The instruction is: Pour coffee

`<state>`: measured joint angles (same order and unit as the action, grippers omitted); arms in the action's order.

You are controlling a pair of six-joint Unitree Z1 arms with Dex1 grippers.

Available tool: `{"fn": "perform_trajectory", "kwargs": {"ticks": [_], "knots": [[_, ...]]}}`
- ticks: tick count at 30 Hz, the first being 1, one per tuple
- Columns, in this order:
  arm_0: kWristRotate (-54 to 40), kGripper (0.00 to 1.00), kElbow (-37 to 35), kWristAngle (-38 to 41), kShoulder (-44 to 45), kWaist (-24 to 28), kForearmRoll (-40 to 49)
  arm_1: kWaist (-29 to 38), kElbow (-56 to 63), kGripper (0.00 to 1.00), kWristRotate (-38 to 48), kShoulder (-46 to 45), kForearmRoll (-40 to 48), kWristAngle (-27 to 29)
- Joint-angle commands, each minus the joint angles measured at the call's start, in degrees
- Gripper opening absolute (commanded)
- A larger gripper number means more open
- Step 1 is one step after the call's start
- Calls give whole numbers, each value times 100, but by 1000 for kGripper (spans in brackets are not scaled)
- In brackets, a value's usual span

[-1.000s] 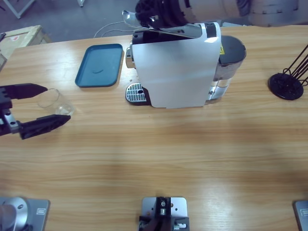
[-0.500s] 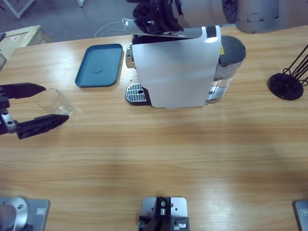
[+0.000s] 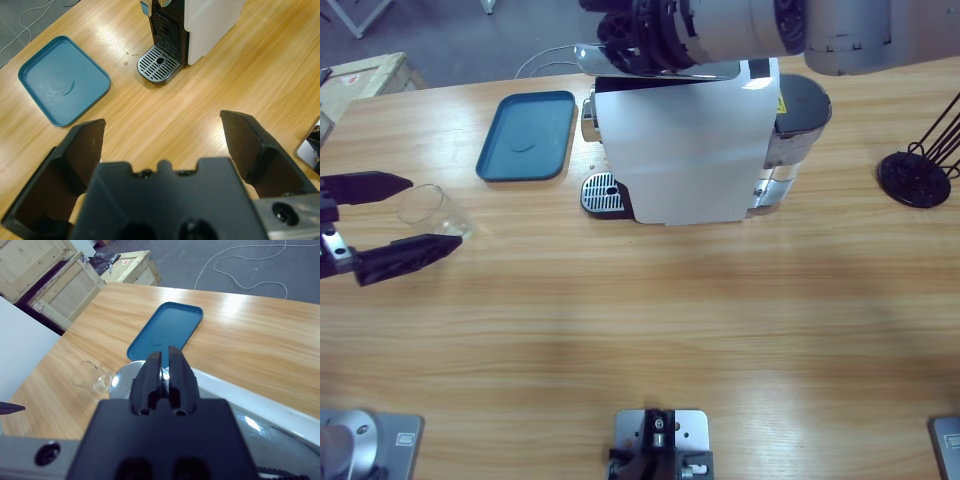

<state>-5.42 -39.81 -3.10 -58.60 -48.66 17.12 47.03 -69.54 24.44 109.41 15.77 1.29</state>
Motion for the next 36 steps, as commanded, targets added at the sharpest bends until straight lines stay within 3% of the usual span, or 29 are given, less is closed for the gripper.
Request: {"fn": "perform_trajectory", "kwargs": {"ticks": [1,23,28,29,30,36], "knots": [[55,987,132,-103,165,-38,81,174,695,0,33,1150,-969,128],[59,987,153,-103,137,-38,55,306,515,0,-159,1158,-1947,543],[92,988,193,-249,135,-38,46,306,537,0,-570,218,-1634,847],[248,991,228,-405,130,-38,39,306,496,348,-774,-185,-1621,862],[454,991,267,-541,119,-26,37,317,445,980,-996,-745,-1651,896],[1210,991,406,-1530,-274,371,5,902,81,1000,-1662,-2744,-3202,1089]]}}
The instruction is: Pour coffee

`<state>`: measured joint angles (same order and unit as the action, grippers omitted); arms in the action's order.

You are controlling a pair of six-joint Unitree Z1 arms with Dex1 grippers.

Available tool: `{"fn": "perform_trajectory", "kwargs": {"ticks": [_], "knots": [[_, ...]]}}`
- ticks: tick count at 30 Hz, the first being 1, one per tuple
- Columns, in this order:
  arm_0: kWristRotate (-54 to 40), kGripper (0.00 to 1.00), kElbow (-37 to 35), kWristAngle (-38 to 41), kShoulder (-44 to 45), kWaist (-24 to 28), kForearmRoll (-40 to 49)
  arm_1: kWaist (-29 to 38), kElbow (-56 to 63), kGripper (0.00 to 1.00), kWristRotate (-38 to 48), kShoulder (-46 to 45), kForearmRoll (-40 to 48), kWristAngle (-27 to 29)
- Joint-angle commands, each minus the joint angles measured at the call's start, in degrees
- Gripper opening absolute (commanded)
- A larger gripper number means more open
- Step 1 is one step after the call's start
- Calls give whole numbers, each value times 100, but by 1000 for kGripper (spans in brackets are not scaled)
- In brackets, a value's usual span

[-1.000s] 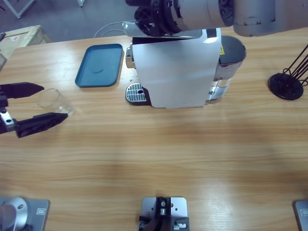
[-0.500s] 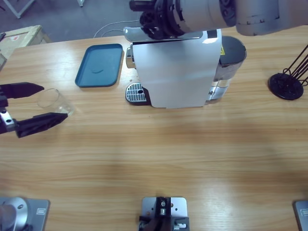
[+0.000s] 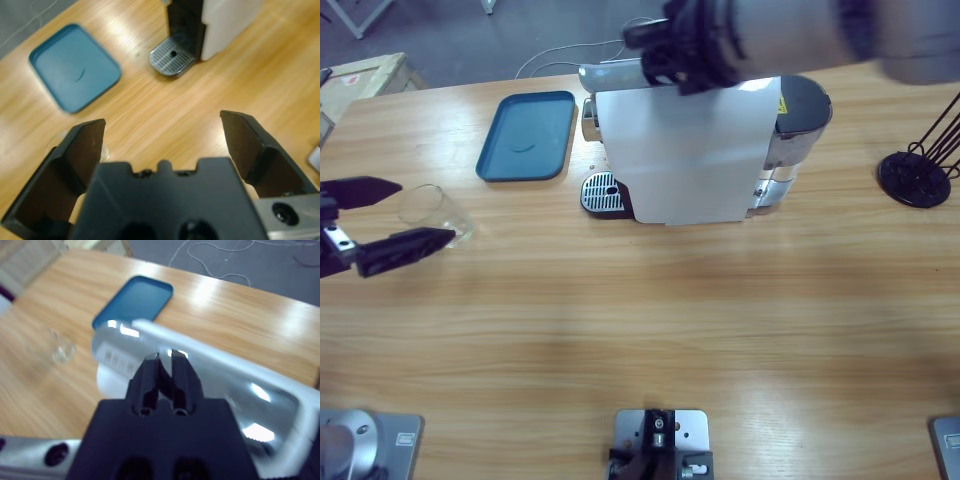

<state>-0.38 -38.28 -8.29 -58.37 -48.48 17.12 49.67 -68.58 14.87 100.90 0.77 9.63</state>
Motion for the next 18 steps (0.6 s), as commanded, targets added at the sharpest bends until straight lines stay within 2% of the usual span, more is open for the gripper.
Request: {"fn": "perform_trajectory", "kwargs": {"ticks": [1,4,9,11,18], "knots": [[871,991,259,-1126,-399,471,-17,753,82,1000,-704,-2069,-1925,258],[1249,991,259,-1236,-839,805,-118,952,651,1000,-689,-2539,-2301,239],[1451,991,261,-1623,-1482,841,-235,957,1558,1000,-472,-2999,-2568,214],[1631,991,317,-1983,-1500,841,-244,957,1744,1000,-391,-3099,-2621,216],[2596,991,488,-2462,-2064,885,-492,957,1864,1000,-267,-3059,-2668,237]]}}
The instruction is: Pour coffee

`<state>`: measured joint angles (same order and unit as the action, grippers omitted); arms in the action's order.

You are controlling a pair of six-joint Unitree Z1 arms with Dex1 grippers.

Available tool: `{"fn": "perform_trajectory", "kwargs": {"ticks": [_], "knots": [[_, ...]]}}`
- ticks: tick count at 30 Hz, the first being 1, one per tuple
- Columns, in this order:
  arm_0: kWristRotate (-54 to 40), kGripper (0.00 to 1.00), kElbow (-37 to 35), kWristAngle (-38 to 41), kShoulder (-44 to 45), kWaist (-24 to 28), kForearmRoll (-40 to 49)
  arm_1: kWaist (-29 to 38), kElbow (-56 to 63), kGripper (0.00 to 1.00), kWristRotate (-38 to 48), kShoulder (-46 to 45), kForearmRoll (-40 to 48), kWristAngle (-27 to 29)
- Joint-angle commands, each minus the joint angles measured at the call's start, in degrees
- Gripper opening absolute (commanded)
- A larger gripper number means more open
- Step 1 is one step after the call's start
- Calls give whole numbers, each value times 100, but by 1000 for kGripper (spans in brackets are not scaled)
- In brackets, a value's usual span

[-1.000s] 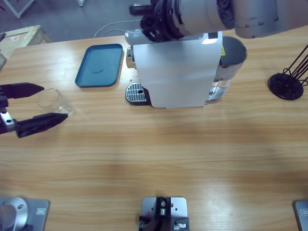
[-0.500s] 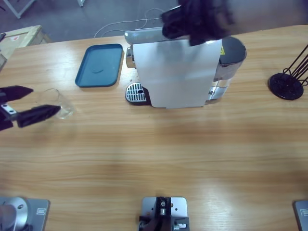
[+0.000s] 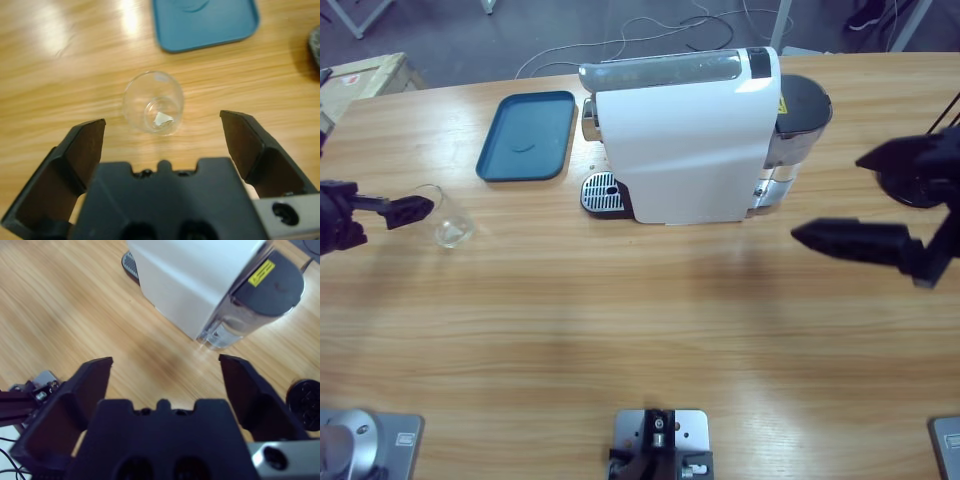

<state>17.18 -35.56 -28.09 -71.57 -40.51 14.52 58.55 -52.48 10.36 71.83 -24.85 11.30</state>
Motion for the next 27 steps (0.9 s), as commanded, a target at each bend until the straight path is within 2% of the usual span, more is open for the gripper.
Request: {"fn": "perform_trajectory", "kwargs": {"ticks": [1,6,18,19,21,22,25,26,27], "knots": [[899,991,260,-487,-783,95,-332,69,265,1000,228,-160,-106,65],[925,991,701,-408,-1184,281,-1369,69,351,1000,355,-192,-104,74],[901,983,1100,-373,-2111,342,-2744,69,354,1000,441,-111,-120,74],[901,931,1112,-373,-2142,337,-2794,69,358,1000,441,-122,-129,74],[903,681,1151,-376,-2205,339,-2847,69,361,1000,441,-146,-141,74],[913,619,1183,-389,-2234,339,-2852,69,361,1000,441,-157,-143,74],[925,600,1339,-369,-2290,358,-3157,69,361,1000,450,-197,-175,74],[889,541,1386,-331,-2283,392,-3246,69,361,1000,455,-216,-204,74],[824,360,1450,-273,-2279,427,-3368,69,361,1000,460,-232,-224,74]]}}
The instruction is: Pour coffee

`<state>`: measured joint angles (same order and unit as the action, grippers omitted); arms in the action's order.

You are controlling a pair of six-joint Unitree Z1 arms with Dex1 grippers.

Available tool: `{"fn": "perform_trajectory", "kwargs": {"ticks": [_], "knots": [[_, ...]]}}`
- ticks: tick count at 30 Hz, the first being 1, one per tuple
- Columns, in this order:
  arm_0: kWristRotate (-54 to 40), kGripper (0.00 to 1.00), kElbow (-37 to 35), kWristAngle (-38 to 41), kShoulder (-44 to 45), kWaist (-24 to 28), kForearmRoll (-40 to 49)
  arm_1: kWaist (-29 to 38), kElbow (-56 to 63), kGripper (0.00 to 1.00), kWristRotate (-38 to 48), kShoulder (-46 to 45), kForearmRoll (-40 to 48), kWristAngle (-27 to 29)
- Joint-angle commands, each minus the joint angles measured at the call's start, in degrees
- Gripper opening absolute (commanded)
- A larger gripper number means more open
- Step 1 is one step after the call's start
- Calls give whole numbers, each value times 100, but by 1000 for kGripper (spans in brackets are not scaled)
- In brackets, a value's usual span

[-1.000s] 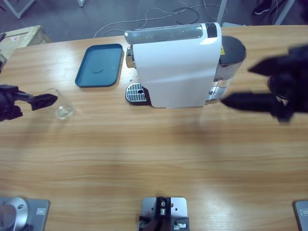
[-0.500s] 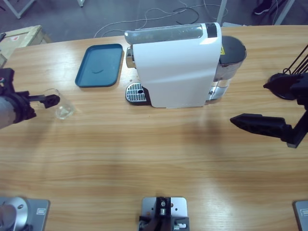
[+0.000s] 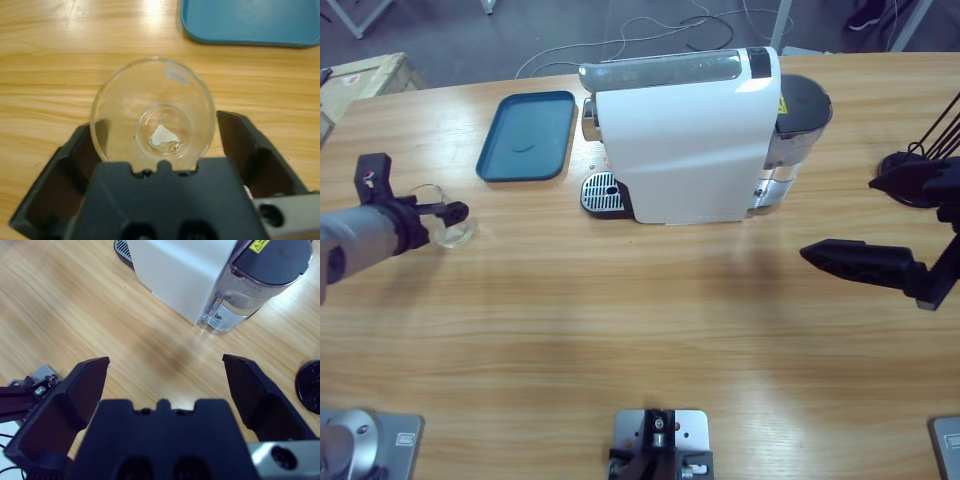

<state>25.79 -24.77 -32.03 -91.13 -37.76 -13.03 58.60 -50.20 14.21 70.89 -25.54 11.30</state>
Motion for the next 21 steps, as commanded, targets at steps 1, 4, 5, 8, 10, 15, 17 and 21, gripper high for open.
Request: {"fn": "perform_trajectory", "kwargs": {"ticks": [1,4,5,8,10,15,17,21], "knots": [[-74,301,420,155,-309,155,-695,64,135,1000,82,-146,-166,74],[-294,190,517,232,-177,155,-762,64,158,1000,110,-132,-167,81],[-394,103,552,239,-96,155,-762,64,159,1000,126,-121,-166,84],[-1092,89,607,561,414,155,-753,64,154,1000,135,-158,-171,151],[-1651,89,598,1157,851,155,-753,64,103,1000,121,-248,-250,227],[-3296,85,550,3303,1841,153,-586,64,-157,1000,45,-728,-950,408],[-4290,87,529,4039,1765,221,-481,64,-192,1000,20,-970,-1162,430],[-5483,89,248,5010,952,768,-509,64,-192,1000,20,-1209,-1342,504]]}}
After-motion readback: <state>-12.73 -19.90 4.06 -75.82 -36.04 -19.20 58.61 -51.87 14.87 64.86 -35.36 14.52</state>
